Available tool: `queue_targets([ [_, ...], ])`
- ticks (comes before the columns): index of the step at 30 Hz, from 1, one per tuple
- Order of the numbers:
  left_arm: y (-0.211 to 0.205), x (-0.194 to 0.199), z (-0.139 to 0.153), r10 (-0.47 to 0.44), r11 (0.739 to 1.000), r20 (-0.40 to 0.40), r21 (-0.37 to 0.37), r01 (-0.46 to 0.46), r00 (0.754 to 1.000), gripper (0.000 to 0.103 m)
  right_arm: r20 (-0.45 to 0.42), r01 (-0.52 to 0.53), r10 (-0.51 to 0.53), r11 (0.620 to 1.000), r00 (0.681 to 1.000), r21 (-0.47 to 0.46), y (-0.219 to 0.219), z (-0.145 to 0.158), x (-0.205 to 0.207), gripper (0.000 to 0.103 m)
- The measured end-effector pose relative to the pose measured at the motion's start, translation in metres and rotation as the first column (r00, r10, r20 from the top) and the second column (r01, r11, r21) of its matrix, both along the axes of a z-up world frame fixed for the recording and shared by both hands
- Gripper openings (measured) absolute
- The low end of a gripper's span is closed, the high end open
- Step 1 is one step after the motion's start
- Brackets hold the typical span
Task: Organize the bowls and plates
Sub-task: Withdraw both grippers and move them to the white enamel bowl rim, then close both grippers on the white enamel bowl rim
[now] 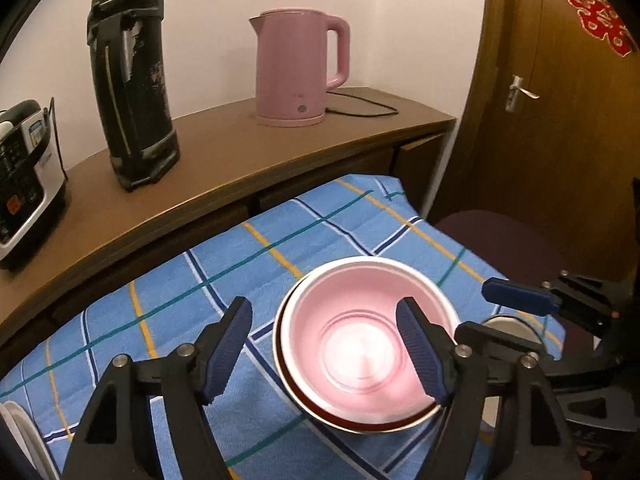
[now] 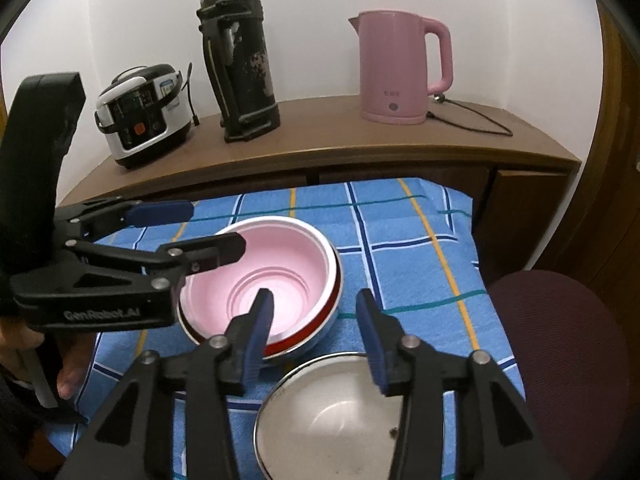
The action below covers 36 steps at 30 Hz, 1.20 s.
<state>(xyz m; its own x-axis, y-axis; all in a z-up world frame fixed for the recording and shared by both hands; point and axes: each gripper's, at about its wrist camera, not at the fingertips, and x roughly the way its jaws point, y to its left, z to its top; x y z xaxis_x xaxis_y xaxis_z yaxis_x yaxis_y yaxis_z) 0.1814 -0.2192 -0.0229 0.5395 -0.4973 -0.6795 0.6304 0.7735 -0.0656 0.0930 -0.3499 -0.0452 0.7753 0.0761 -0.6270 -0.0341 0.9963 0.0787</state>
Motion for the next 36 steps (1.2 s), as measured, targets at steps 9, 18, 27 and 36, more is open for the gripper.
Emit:
queue_targets([
  [9, -0.015, -0.024, 0.0, -0.058, 0.998, 0.005, 0.02, 0.058, 0.998, 0.077, 0.01, 0.064, -0.064, 0.998, 0.998, 0.0, -0.023, 0.002, -0.031, 0.044],
  [18, -0.031, -0.07, -0.007, -0.154, 0.988, -0.044, 0.021, 0.155, 0.987, 0.077, -0.012, 0.133, -0.133, 0.991, 0.991, 0.017, -0.051, -0.008, -0.07, 0.044],
  [27, -0.047, -0.111, -0.031, -0.257, 0.962, -0.053, 0.077, 0.26, 0.965, 0.061, -0.043, 0.169, -0.166, 0.984, 0.985, 0.065, -0.069, -0.026, -0.089, 0.042],
  [36, -0.055, -0.103, -0.045, -0.248, 0.964, -0.091, 0.071, 0.255, 0.964, 0.051, -0.054, 0.152, -0.147, 0.984, 0.988, 0.095, -0.066, -0.035, -0.085, 0.034],
])
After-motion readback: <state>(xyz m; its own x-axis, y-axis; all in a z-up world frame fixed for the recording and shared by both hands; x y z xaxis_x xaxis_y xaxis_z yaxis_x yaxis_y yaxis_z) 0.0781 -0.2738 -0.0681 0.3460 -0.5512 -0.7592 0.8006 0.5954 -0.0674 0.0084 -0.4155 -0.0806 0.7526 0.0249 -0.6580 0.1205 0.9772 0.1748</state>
